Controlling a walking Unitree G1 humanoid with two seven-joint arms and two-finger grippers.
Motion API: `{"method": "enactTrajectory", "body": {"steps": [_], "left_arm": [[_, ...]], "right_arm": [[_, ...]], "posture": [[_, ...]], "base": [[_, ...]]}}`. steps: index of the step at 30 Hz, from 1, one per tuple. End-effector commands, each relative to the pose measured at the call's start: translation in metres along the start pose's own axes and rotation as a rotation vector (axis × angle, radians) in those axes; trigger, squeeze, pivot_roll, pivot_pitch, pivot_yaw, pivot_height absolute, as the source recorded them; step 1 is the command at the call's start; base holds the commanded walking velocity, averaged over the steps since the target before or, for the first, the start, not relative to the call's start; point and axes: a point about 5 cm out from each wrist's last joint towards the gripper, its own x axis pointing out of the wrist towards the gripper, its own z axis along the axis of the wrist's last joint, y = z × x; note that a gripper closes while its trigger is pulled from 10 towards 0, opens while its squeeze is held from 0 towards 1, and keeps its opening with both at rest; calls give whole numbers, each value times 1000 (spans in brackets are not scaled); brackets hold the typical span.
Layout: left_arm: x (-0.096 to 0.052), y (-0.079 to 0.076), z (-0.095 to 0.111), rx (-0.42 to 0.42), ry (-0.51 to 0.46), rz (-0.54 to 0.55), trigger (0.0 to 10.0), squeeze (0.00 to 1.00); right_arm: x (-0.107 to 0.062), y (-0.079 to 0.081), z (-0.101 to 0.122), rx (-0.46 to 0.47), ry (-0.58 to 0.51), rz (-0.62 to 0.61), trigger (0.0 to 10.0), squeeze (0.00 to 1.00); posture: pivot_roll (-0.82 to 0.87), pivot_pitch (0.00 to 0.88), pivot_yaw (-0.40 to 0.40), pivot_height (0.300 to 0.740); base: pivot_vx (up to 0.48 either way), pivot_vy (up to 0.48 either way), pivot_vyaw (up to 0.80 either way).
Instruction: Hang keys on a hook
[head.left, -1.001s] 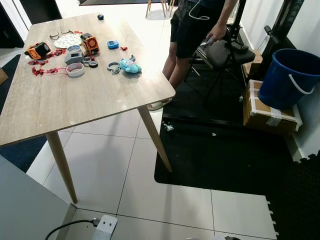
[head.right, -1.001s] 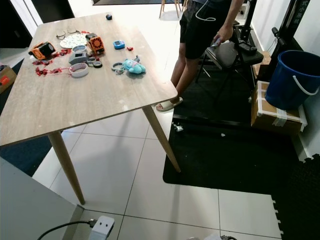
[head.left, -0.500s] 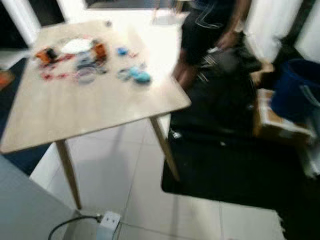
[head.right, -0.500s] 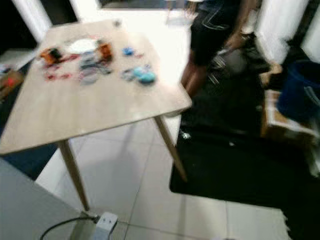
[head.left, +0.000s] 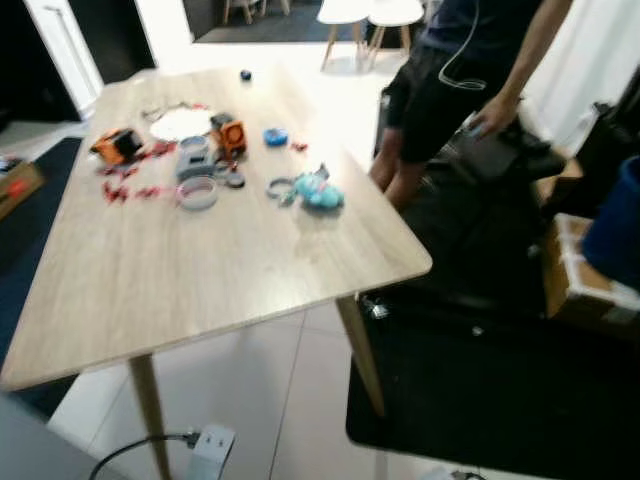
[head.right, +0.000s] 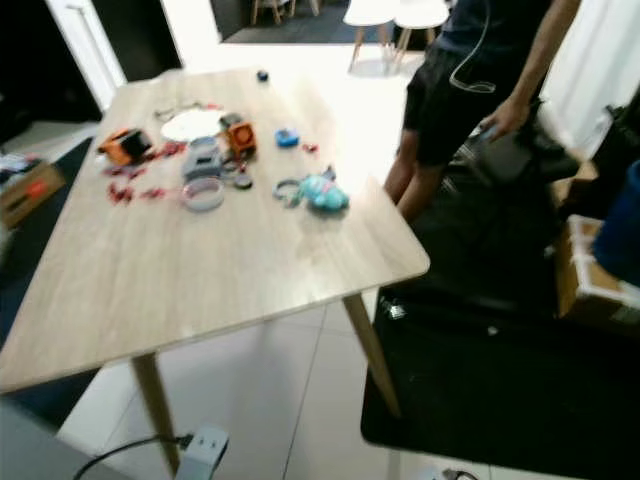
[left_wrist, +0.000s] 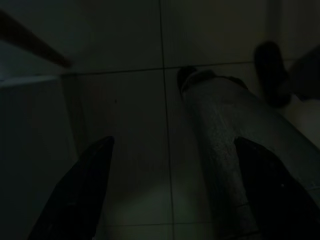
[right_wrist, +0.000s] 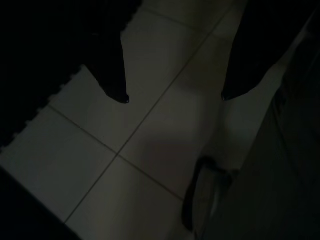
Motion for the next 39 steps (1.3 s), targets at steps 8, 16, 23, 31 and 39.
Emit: {"method": "enactTrajectory", "body": {"steps": [8, 16, 23, 31, 39], "left_arm": [[-2, -2, -20, 3, 78, -25, 10000, 0], [-2, -2, -21, 16, 84, -32, 10000, 0], [-2, -3, -20, 14, 85, -40, 10000, 0], [-2, -3, -20, 10, 85, -46, 10000, 0], [-2, -4, -21, 15, 87, -52, 10000, 0]], "right_arm": [[1, 11, 1, 19, -6, 38, 10000, 0], [1, 11, 1, 19, -7, 40, 10000, 0], [1, 11, 3, 10, -24, 39, 10000, 0], [1, 11, 3, 31, -25, 39, 10000, 0], [0, 11, 2, 39, -26, 47, 10000, 0]], "posture": [[-132, 83, 114, 740], [-132, 83, 114, 740], [-131, 80, 113, 740], [-131, 80, 113, 740], [-133, 84, 111, 740]], "base": [[0, 0, 0], [213, -254, 0], [305, -368, 0], [305, -366, 0], [305, -368, 0]]}}
